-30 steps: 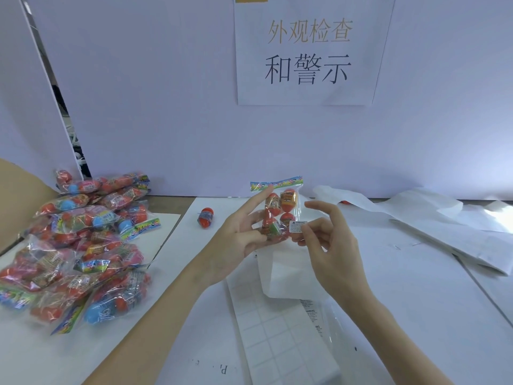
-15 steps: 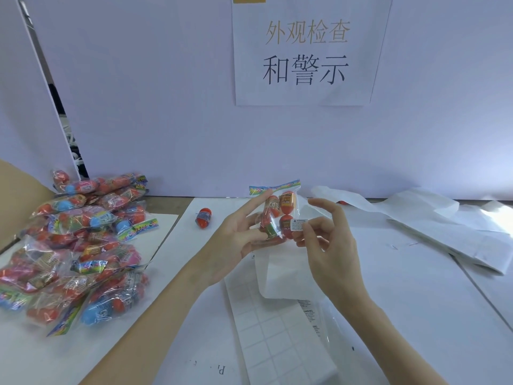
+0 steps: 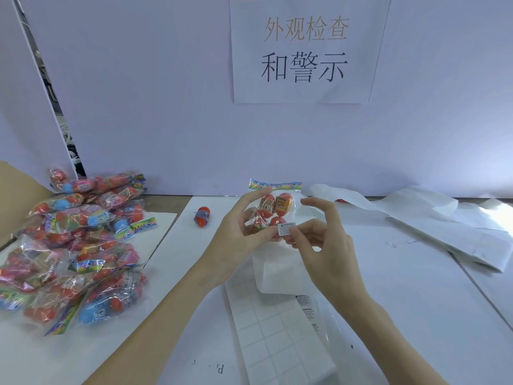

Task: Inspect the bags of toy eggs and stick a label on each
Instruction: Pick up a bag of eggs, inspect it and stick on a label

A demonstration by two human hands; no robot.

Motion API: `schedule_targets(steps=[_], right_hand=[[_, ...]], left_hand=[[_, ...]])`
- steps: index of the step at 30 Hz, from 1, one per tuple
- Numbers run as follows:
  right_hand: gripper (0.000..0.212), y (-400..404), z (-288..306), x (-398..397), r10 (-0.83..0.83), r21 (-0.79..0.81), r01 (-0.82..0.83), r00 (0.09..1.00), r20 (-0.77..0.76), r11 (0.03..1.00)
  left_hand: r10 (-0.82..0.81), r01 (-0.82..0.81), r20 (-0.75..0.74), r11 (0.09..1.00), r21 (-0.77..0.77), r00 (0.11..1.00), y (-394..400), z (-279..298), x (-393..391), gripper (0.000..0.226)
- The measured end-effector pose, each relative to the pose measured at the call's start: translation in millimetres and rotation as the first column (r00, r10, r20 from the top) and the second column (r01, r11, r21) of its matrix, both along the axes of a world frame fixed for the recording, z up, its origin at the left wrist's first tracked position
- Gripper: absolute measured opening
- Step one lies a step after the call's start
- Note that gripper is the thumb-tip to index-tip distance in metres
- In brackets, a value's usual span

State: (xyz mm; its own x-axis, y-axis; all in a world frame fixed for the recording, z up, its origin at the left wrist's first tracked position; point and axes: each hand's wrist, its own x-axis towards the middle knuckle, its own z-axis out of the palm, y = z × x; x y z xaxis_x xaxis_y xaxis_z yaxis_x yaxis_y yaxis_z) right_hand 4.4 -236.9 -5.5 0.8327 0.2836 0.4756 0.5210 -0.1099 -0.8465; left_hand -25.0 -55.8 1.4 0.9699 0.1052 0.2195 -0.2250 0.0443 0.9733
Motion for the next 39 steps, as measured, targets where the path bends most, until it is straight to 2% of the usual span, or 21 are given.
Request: schedule_targets(steps=[13, 25, 28, 31, 35, 39], right_hand=[[0.037, -0.6, -3.4, 2.1, -0.059, -0.022, 0.059, 0.998, 0.002, 0.998], [0.037, 2.9, -3.9, -0.3, -0.059, -0.112, 0.058, 0.998, -0.011, 0.992], [0.031, 3.4, -4.0, -0.3, -0.123, -0.203, 0.121, 0.992, 0.001, 0.972], [0.026, -1.3, -2.9, 1.7, -0.216, -0.275, 0.219, 0.976, 0.040, 0.936], [0.022, -6.5, 5.6, 6.5, -0.212, -0.121, 0.195, 0.967, -0.143, 0.973], [0.024, -2.5, 9.9, 5.8, -0.059, -0.043, 0.050, 0.970, -0.237, 0.998]], left_hand=[[-0.069, 0.069, -0.011, 0.997, 0.038, 0.998, -5.8, -4.7, 0.2, 0.071], [0.117, -0.122, 0.073, 0.989, 0.079, 0.990, -13.0, -10.3, 2.5, 0.056], [0.151, -0.164, 0.114, 0.980, 0.116, 0.982, -13.5, -9.8, 3.7, 0.057], [0.200, -0.212, 0.138, 0.974, 0.077, 0.970, -8.1, -6.9, 4.8, 0.054], [0.096, -0.089, 0.116, 0.994, -0.069, 0.989, 3.7, 1.1, 3.9, 0.054], [-0.017, 0.022, 0.118, 0.999, -0.037, 0.993, -3.7, 0.9, 2.2, 0.058]])
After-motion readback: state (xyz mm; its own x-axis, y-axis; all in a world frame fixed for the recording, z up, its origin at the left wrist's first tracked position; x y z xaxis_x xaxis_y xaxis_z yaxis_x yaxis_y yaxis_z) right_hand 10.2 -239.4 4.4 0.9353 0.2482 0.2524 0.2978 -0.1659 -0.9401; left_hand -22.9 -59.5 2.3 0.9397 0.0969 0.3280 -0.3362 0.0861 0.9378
